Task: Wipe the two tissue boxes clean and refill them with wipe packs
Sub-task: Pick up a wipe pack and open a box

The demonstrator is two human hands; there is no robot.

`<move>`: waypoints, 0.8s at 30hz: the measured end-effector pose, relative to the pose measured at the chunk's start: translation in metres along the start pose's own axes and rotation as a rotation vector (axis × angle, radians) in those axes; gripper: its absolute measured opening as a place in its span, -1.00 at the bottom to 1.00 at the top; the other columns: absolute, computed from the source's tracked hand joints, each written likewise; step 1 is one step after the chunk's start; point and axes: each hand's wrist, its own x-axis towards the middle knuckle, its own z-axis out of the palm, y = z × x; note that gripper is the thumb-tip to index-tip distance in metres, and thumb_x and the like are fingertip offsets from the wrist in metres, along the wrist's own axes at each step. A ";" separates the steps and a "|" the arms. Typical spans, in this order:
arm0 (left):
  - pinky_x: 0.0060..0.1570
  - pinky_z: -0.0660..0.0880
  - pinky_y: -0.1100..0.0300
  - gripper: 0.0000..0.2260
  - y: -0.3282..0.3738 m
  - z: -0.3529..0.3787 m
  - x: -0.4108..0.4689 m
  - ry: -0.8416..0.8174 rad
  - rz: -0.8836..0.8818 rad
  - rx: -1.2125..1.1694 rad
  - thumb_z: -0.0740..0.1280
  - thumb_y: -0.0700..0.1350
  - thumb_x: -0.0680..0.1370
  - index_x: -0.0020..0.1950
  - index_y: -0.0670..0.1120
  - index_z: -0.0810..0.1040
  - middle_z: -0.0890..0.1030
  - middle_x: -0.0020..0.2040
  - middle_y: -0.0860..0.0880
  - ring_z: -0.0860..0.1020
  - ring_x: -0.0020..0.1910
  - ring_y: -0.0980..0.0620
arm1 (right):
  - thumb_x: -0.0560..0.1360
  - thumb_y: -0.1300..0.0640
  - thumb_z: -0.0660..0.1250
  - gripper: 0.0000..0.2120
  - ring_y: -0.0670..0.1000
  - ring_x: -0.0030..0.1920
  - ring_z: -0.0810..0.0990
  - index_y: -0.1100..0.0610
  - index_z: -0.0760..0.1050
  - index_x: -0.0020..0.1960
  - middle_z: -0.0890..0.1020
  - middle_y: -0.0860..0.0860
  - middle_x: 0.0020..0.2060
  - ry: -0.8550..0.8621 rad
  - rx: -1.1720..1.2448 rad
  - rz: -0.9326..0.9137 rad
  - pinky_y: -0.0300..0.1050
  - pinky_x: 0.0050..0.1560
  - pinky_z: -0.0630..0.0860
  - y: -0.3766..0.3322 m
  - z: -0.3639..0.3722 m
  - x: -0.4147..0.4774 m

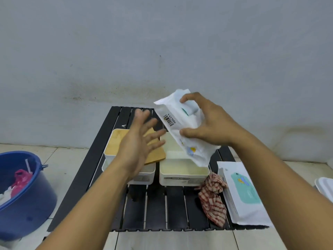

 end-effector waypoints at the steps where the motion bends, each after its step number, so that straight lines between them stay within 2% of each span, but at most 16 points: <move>1: 0.18 0.60 -0.08 -0.39 0.002 -0.009 0.004 0.064 0.038 0.012 0.10 0.32 0.62 0.58 0.03 0.35 0.58 0.40 -0.04 0.67 0.23 -0.11 | 0.30 -0.11 0.56 -0.33 0.05 0.07 0.52 -0.37 0.29 0.27 0.49 0.00 0.16 -0.022 -0.066 -0.022 0.04 0.09 0.54 0.006 -0.001 0.010; 3: 0.07 0.61 -0.03 -0.55 0.002 -0.023 0.008 0.155 0.090 0.106 0.11 0.22 0.70 0.52 0.05 0.41 0.64 0.31 -0.01 0.70 0.15 -0.07 | 0.32 -0.11 0.55 -0.31 0.07 0.12 0.48 -0.37 0.26 0.32 0.43 -0.02 0.18 -0.107 -0.177 -0.067 0.12 0.16 0.51 0.017 0.002 0.026; 6: 0.17 0.59 -0.01 -0.68 -0.010 -0.032 0.014 0.191 0.155 0.486 0.21 0.10 0.71 0.46 0.13 0.46 0.65 0.26 0.07 0.65 0.15 0.03 | 0.34 -0.11 0.54 -0.28 0.09 0.16 0.47 -0.36 0.24 0.37 0.37 -0.04 0.25 -0.251 -0.339 -0.132 0.14 0.19 0.50 0.033 0.016 0.042; 8: 0.32 0.48 -0.02 -0.57 -0.022 -0.035 0.018 0.066 0.203 0.894 0.30 0.13 0.66 0.54 0.18 0.38 0.54 0.39 0.10 0.52 0.31 0.05 | 0.35 -0.10 0.53 -0.28 0.08 0.18 0.45 -0.35 0.23 0.38 0.35 -0.04 0.28 -0.299 -0.413 -0.150 0.12 0.20 0.50 0.042 0.025 0.047; 10: 0.49 0.28 -0.09 -0.33 -0.036 -0.039 0.020 -0.164 0.208 1.413 0.30 0.28 0.60 0.65 0.22 0.13 0.32 0.59 0.11 0.28 0.55 -0.02 | 0.36 -0.11 0.52 -0.29 0.07 0.18 0.43 -0.38 0.22 0.37 0.34 -0.05 0.27 -0.324 -0.468 -0.157 0.12 0.20 0.49 0.049 0.032 0.052; 12: 0.54 0.14 -0.14 -0.24 -0.043 -0.045 0.021 -0.294 0.174 1.742 0.21 0.35 0.60 0.67 0.26 -0.15 0.16 0.66 0.13 0.10 0.65 -0.06 | 0.36 -0.11 0.52 -0.28 0.08 0.18 0.42 -0.40 0.20 0.36 0.34 -0.06 0.26 -0.353 -0.509 -0.157 0.12 0.20 0.49 0.055 0.035 0.054; 15: 0.55 0.07 -0.21 -0.31 -0.035 -0.053 0.022 -0.325 0.106 1.884 0.14 0.26 0.67 0.66 0.25 -0.21 0.10 0.69 0.14 0.09 0.65 -0.03 | 0.35 -0.10 0.53 -0.27 0.09 0.19 0.42 -0.42 0.18 0.35 0.34 -0.06 0.26 -0.393 -0.505 -0.139 0.12 0.22 0.49 0.061 0.033 0.056; 20: 0.58 -0.05 -0.30 -0.32 -0.017 -0.066 0.025 -0.348 -0.021 1.917 0.18 0.15 0.67 0.67 0.22 -0.15 0.04 0.69 0.16 -0.04 0.68 -0.05 | 0.38 -0.05 0.53 -0.28 0.08 0.20 0.43 -0.40 0.21 0.35 0.36 -0.05 0.29 -0.509 -0.526 -0.159 0.04 0.18 0.48 0.057 0.035 0.062; 24: 0.58 -0.06 -0.23 -0.29 -0.026 -0.058 0.030 -0.348 0.090 1.846 0.14 0.33 0.61 0.68 0.18 -0.04 -0.01 0.70 0.15 -0.13 0.68 -0.04 | 0.39 0.00 0.53 -0.30 0.09 0.19 0.45 -0.37 0.25 0.35 0.37 -0.04 0.26 -0.593 -0.488 -0.157 -0.04 0.11 0.46 0.054 0.046 0.065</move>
